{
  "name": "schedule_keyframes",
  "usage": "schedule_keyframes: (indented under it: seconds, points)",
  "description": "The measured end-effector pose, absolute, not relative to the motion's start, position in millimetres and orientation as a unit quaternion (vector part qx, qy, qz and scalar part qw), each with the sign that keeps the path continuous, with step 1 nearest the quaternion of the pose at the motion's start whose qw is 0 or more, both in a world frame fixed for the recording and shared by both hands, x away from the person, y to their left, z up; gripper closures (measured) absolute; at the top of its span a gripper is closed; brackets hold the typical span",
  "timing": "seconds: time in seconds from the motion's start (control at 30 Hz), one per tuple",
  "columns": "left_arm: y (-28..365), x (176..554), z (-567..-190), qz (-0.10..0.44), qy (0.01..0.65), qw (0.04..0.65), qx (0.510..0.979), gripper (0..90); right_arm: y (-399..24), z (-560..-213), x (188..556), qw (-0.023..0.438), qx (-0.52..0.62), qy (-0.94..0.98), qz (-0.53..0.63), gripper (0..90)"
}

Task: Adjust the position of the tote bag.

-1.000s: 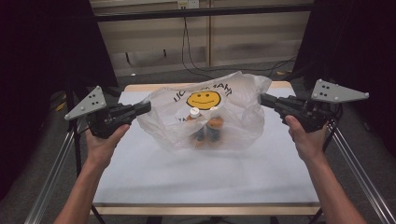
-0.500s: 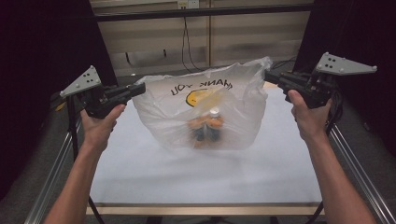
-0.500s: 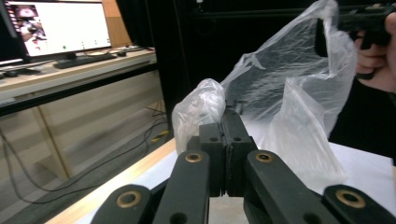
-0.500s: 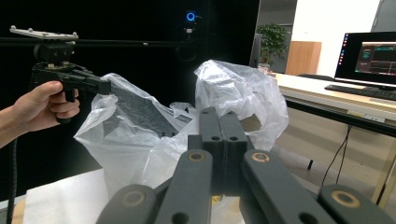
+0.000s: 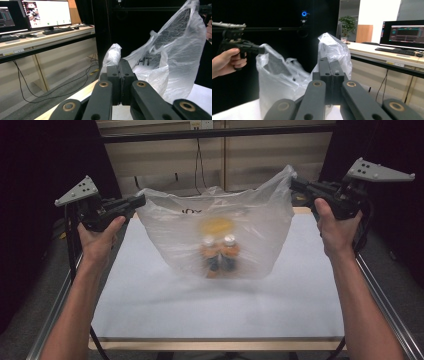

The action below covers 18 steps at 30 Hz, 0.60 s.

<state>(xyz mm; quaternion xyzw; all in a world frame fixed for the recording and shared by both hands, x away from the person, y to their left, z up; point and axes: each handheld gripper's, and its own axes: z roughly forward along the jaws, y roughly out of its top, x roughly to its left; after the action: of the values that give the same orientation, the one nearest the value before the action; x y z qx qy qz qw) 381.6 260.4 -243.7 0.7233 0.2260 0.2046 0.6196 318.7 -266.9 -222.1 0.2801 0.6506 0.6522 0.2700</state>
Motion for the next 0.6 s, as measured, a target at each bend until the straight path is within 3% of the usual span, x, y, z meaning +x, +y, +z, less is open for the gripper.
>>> schedule_keyframes:
  seconds: [0.33,0.6]
  points:
    - [266,395,-237,0.221,0.249,0.609,0.720,89.7,-281,-207,327,0.290,0.308,0.628,0.653,90.0]
    - [271,401,-250,0.216,0.264,0.601,0.722,89.8,-297,-224,327,0.291,0.332,0.619,0.650,90.0]
